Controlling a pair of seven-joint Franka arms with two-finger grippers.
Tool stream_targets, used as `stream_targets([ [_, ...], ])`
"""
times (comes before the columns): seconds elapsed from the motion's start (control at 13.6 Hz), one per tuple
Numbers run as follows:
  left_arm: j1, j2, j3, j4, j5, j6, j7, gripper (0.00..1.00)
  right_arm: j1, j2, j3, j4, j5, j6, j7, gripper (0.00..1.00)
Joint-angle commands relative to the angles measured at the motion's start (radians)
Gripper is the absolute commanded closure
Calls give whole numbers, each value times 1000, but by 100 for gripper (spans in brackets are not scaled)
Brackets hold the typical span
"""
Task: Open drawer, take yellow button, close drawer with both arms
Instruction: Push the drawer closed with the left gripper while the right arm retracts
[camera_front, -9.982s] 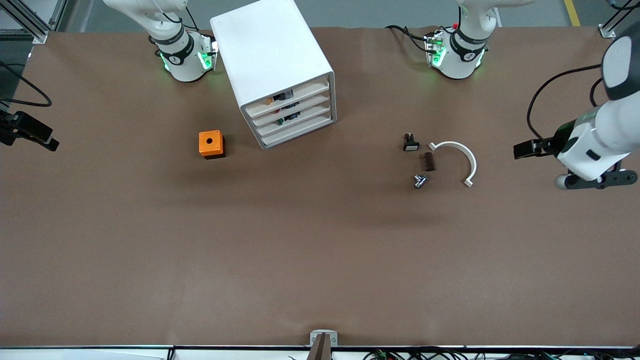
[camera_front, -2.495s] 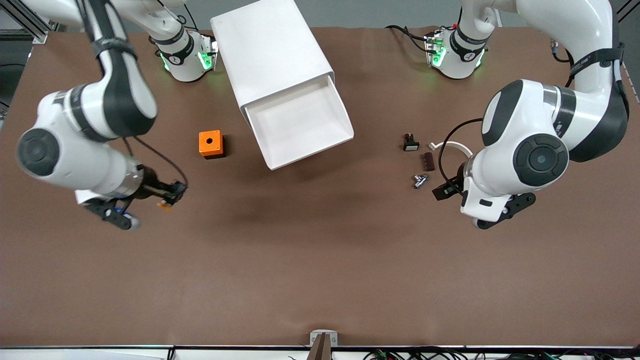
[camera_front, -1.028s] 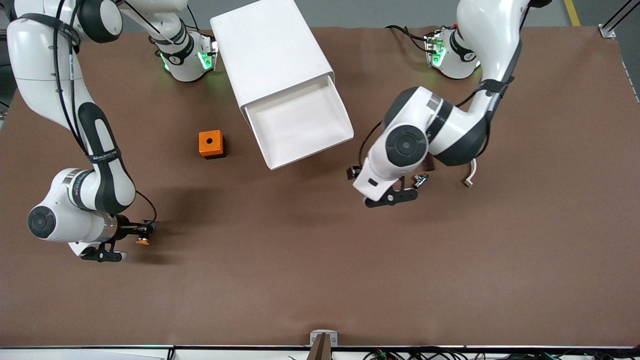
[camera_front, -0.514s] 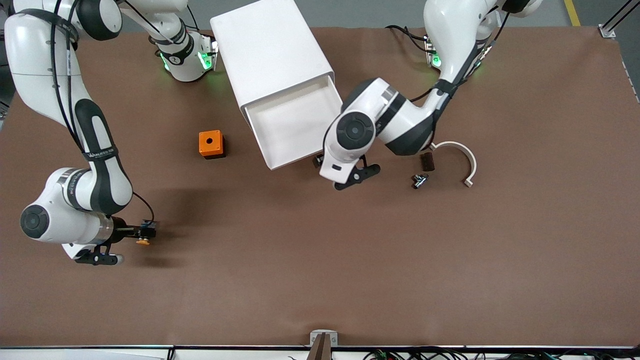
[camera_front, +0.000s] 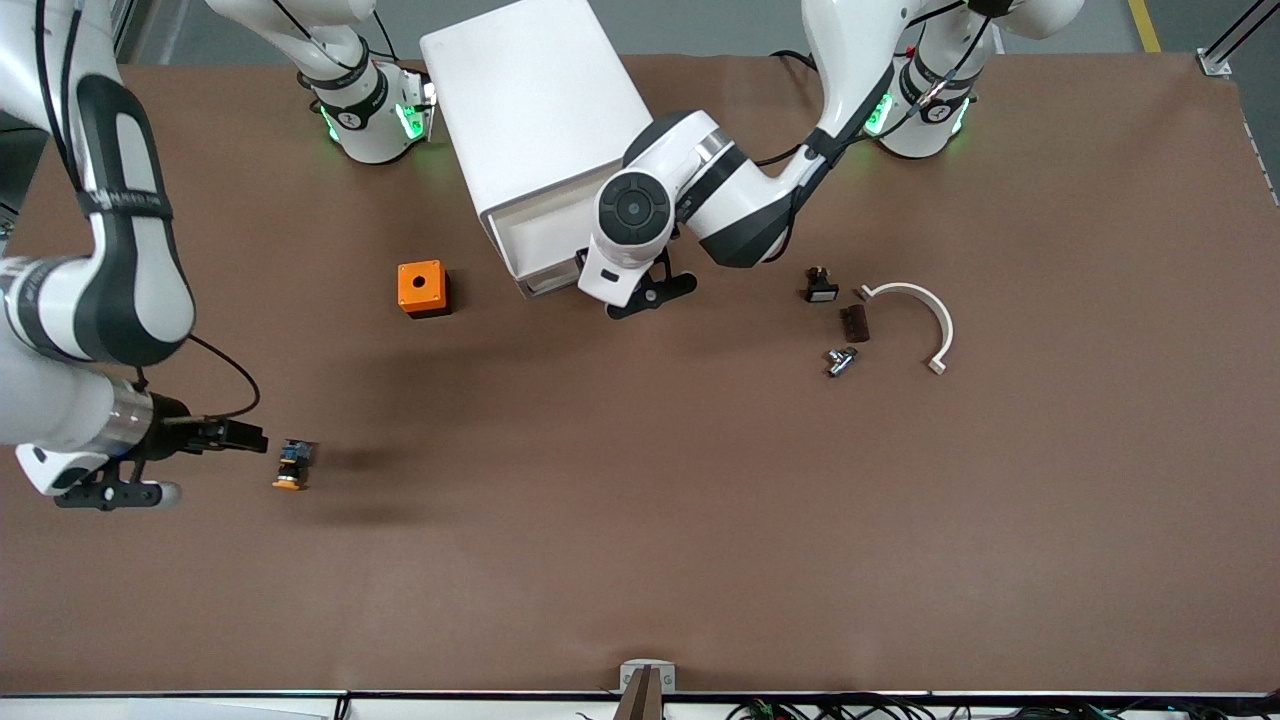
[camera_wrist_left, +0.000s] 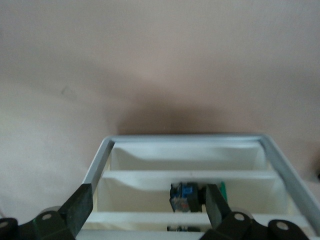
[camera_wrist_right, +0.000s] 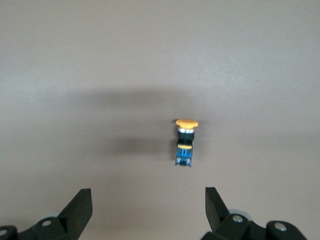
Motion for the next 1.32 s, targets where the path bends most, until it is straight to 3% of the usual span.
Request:
stream_targets([
  [0.0,-24,-7,-22,-17,-25,-10,-48,0,4,-106,5,-41,-5,-67,-1,0],
  [0.59,-80,16,-25,-17,-82,-7,-85,0,33,-373,5,-52,-5,-299,183,0],
  [1.03,-78,15,-23,-28,-79,-67,-67,0,49,-430,5,-40,-13,-448,312,0],
  [1.25,-32,4,-15,-18,-71,-69,-65,0,52,-448,7,-44,-18,-440,310,0],
])
